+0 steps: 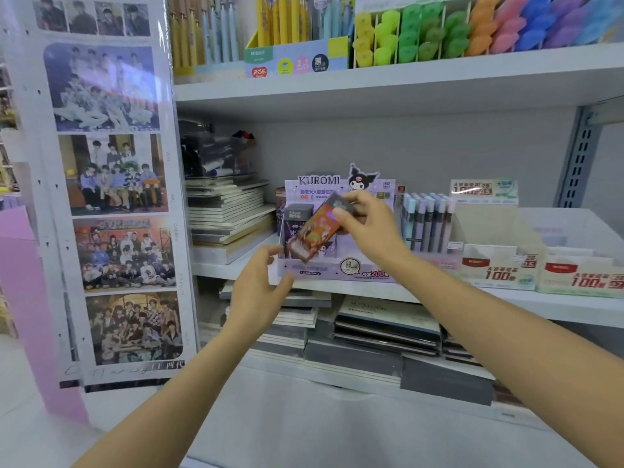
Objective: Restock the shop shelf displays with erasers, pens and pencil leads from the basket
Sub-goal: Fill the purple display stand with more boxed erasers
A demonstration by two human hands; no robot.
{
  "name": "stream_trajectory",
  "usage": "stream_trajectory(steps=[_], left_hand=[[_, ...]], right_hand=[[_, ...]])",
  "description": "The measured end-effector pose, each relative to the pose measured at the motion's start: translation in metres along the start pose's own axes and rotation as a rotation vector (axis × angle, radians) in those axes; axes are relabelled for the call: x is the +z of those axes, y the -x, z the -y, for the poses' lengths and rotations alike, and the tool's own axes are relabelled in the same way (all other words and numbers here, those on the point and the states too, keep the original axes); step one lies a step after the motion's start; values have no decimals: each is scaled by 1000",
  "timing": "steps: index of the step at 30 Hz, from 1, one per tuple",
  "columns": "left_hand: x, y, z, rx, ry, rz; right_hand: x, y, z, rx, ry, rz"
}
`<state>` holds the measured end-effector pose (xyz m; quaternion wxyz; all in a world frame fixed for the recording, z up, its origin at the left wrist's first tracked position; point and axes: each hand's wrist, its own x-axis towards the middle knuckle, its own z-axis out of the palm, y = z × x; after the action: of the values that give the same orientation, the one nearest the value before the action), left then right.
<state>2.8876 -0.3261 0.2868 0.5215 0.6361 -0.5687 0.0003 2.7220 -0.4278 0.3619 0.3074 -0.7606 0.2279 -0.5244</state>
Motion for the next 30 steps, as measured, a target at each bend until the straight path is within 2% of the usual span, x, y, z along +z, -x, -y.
stream_trajectory(steps=[3,6,15,21,26,30], left_hand=[[-3,-3,12,120,-323,147],[0,-5,21,143,-464,268],[1,-5,32,210,-582,243],[2,-4,34,234,-579,235],[3,-4,36,253,-582,222],[4,-4,40,261,-595,215]], right_hand=[[-4,-7,0,-24,-35,-97],[3,-10,-5,-32,7,-75],[16,-23,-8,-3,285,121],[26,-47,10,-146,623,293],[48,-42,5,-189,583,218],[62,-24,-13,-394,510,63]])
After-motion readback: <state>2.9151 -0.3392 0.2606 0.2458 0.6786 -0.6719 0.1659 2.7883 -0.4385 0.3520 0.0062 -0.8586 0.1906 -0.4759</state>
